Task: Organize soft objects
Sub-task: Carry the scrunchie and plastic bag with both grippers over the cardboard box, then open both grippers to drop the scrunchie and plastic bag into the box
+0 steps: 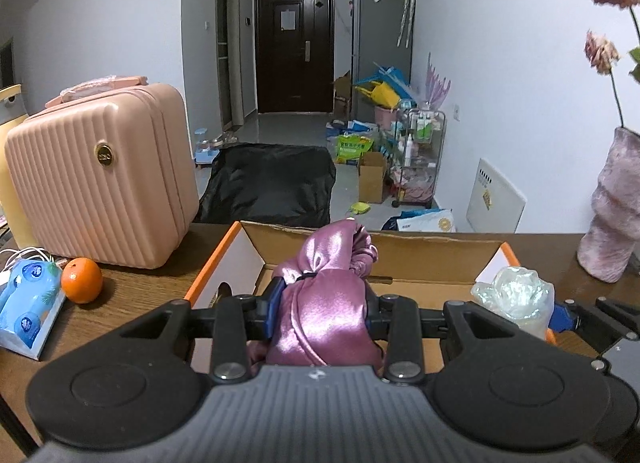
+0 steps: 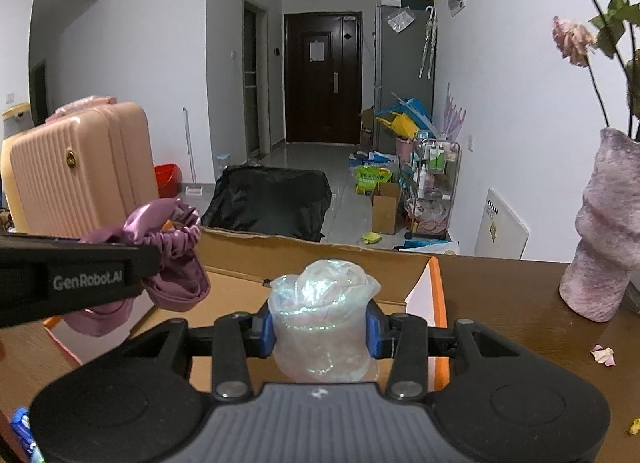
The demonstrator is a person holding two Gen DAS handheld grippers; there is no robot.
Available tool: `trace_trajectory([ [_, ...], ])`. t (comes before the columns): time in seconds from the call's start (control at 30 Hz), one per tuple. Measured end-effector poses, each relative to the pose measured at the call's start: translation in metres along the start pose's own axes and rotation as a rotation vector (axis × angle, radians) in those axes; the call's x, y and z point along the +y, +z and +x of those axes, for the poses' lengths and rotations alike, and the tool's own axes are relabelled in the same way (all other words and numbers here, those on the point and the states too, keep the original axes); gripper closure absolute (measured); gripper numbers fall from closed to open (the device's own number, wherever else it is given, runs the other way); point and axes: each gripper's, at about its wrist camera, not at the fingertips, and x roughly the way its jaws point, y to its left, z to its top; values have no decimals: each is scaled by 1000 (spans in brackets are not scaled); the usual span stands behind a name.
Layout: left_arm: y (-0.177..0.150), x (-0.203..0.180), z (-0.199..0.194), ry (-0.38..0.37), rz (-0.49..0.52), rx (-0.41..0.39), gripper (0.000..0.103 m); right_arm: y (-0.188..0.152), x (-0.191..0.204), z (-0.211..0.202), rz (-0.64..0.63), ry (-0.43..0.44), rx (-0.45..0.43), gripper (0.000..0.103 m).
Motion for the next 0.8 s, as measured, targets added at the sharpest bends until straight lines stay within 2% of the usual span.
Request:
trace_trajectory([
  [0.23, -2, 3, 23, 43, -1, 39, 66, -5, -1, 20, -5, 9, 42, 61],
  [0.3, -3, 5, 27, 47, -3, 49, 65, -6, -2, 21, 0, 13, 40, 54],
  [0.33, -4, 7, 27, 42, -7, 52, 62, -6, -3, 22, -2, 13, 38, 53],
  [0.37, -4, 8, 26, 42, -11, 49, 58, -5, -2, 22, -7, 13, 36, 47],
  [0.4, -4, 9, 26, 44, -11, 43, 55, -6, -1, 22, -11, 13, 36, 34],
  [0.43, -4, 10, 24, 46, -8, 36, 49, -6, 0, 21, -14, 11, 33, 28],
  [0.47, -5, 11, 23, 47, -9, 32, 37, -6, 1, 21, -17, 7, 29, 13],
  [0.5, -5, 12, 22, 48, -13, 31, 30, -7, 2, 20, -20, 2, 23, 5],
  [0.53, -5, 13, 22, 56, -15, 30, 21, -7, 2, 19, -20, 0, 17, 4],
  [0.6, -6, 14, 19, 69, -8, 18, 17, -7, 0, 18, -3, 2, 17, 0],
  [0.67, -8, 17, 17, 78, -2, 10, 0, -6, -3, 17, 11, -7, 21, 0],
  [0.8, -8, 24, 12, 90, -8, -13, 0, -6, -6, 16, 30, -23, 25, 0],
])
